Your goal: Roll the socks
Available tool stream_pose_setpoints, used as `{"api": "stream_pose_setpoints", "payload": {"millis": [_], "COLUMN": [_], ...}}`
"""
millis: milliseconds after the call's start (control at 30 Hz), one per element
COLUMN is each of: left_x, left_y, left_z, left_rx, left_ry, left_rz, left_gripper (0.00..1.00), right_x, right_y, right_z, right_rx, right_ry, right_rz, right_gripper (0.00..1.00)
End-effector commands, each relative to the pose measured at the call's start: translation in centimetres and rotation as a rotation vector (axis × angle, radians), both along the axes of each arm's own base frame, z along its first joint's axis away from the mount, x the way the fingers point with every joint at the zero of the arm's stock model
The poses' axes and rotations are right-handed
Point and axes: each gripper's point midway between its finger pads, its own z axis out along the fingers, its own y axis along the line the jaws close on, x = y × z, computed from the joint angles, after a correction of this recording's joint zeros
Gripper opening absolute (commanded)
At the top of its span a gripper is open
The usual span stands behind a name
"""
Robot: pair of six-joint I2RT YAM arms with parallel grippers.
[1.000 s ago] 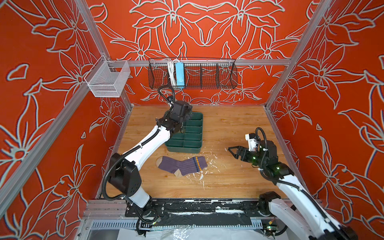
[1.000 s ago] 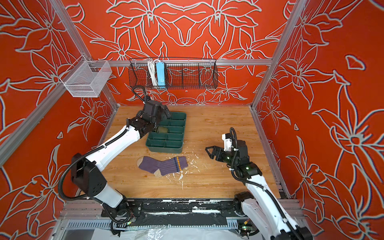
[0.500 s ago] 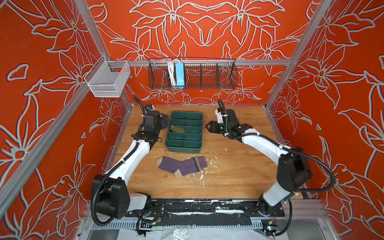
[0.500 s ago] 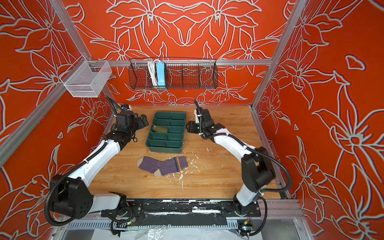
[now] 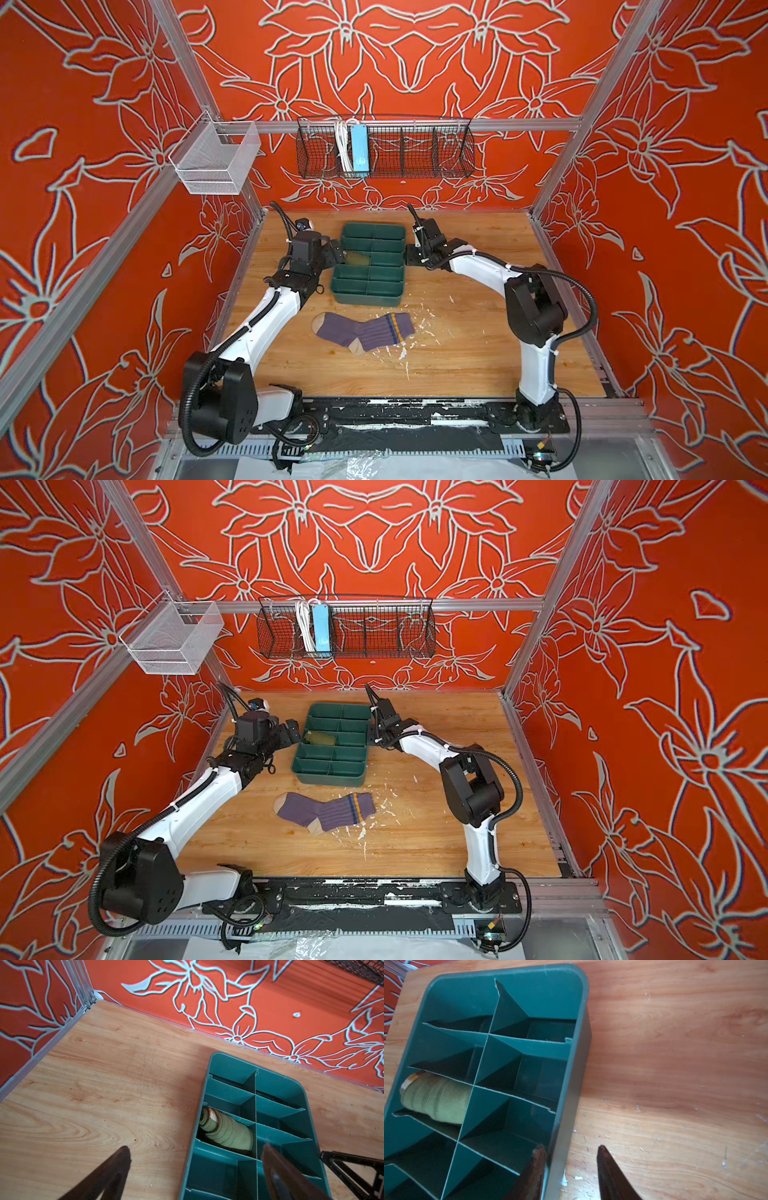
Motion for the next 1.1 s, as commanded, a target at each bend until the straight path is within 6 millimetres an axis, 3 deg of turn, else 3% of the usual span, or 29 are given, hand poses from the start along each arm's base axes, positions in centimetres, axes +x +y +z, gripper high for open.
{"api": "stream_pose_setpoints", "payload": {"millis": [0, 333, 467, 600, 700, 833, 1067], "left_x": [0.1, -0.1, -0.6, -2.0, -2.3, -2.2, -2.7], "left_y": [-0.3, 0.1, 1.1, 3.9, 2.9, 0.1, -5.6], "left_z": [0.4, 1.2, 2.8, 4.1, 4.9, 4.9, 5.7], "left_rx": [-0.019, 0.009, 0.026, -0.074, -0.079, -0.086, -0.206], "left_ry": [-0.019, -0.036, -0.081, -0.149, -0.158, -0.185, -0.284], "left_rz": [-0.012, -0.005, 0.045, 0.262, 0.195, 0.010, -0.317], "left_gripper": [0.98, 0.98, 0.98, 0.98, 0.98, 0.98, 0.98], "right_x": [0.1, 0.4, 0.6, 0.8, 0.9, 1.0, -1.1], "right_y": [0.8, 1.2, 0.6, 0.0, -1.0, -4.3, -14.4], "right_z": [-0.1, -2.6, -2.5, -2.4, -2.1, -0.6, 2.6], "right_rx": [-0.012, -0.063, -0.080, -0.095, -0.118, -0.114, -0.185], "right_ry": [-0.003, 0.014, -0.012, -0.026, -0.035, -0.049, -0.080], "right_rz": [-0.008, -0.034, -0.076, -0.106, -0.140, -0.201, -0.302], "right_gripper": [0.43, 0.41, 0.31, 0.19, 0.04, 0.00, 0.00]}}
